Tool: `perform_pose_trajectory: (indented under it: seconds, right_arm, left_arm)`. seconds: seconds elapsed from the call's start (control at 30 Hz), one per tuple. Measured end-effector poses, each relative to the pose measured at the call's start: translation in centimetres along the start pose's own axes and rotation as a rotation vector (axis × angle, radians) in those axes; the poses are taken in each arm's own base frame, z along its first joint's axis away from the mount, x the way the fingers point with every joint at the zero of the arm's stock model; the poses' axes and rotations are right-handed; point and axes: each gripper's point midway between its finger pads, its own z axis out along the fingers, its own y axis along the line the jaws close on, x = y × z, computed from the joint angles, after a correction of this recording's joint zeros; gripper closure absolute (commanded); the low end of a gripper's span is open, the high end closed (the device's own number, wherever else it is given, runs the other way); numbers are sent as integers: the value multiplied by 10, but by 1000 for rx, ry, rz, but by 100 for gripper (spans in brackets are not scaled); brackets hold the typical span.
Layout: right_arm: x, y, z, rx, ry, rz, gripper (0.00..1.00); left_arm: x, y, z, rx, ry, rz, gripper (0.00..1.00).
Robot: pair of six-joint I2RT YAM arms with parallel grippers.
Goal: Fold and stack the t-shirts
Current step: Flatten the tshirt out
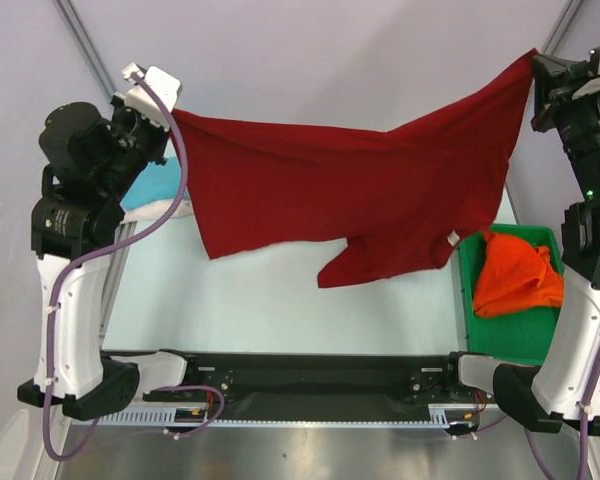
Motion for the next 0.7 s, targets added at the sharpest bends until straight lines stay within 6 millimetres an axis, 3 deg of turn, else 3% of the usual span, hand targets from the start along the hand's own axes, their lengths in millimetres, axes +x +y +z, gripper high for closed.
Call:
perform_pose_trajectory:
  seconds: [0.1,0.2,0.33,0.47,0.57,0.7]
  right_arm:
    - [-12,-3,-3,15,-30,-12,100]
    - [-9,-6,7,16,-39,-23,100]
    - [-7,-12,33,12,-61,-26,100]
    - [13,-15,57,18,-37,34,100]
    - [17,-14,60,20,-28,83,100]
    - [2,-14,49,28,-58,84,100]
  left_arm:
    - [-8,9,-7,-31,-17,6,100]
    - [-19,20,-10,-70,-34,33,100]
    - [-32,34,-11,-110,-57,75,100]
    - [-35,44,-13,-152,-55,126,100]
    - [-37,50,-14,-176,-60,174,100]
    - [-33,49,-19,-190,-71,229,99]
